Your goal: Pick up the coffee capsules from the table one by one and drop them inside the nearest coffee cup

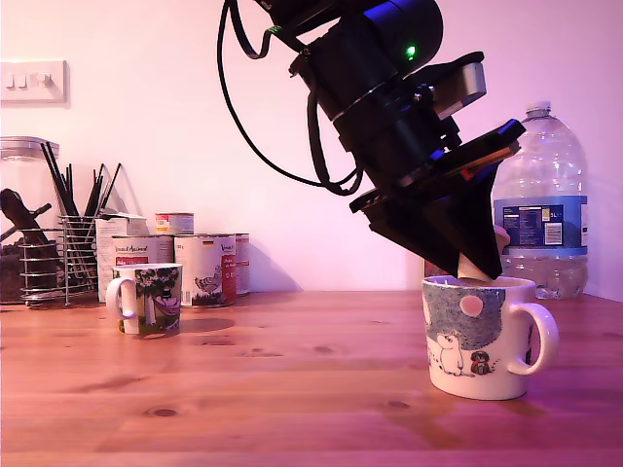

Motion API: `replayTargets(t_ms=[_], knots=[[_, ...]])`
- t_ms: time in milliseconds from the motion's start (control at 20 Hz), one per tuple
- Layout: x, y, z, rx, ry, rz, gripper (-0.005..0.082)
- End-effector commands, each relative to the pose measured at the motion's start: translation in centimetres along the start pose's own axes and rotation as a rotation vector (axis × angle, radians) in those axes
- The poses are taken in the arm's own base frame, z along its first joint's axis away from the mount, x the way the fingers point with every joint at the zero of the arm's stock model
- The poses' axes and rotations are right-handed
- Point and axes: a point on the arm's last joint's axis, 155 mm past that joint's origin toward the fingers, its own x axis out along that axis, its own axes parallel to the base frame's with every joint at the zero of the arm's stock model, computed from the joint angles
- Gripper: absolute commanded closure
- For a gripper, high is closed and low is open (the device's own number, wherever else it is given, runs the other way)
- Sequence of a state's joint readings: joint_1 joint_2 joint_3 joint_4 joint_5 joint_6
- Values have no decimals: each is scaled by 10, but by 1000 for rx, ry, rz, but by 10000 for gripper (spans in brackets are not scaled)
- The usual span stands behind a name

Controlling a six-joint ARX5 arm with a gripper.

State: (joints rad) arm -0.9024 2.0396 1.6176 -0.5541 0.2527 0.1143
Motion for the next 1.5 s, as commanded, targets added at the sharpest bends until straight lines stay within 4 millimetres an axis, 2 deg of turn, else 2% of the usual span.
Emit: replayTargets(t_ms=[0,350,450,550,600,650,850,1000,1200,1450], knots=[[14,0,-11,13,34,-6,287],[14,1,-9,14,25,-5,302],[12,3,-7,13,19,-2,442],[7,5,-3,11,6,3,666],[7,7,0,12,-7,6,751],[3,10,4,11,-24,11,797],[-10,18,22,15,-108,33,792],[-28,23,28,4,-202,66,791],[-55,39,18,-45,-312,135,791],[-93,63,-13,-162,-429,232,791]])
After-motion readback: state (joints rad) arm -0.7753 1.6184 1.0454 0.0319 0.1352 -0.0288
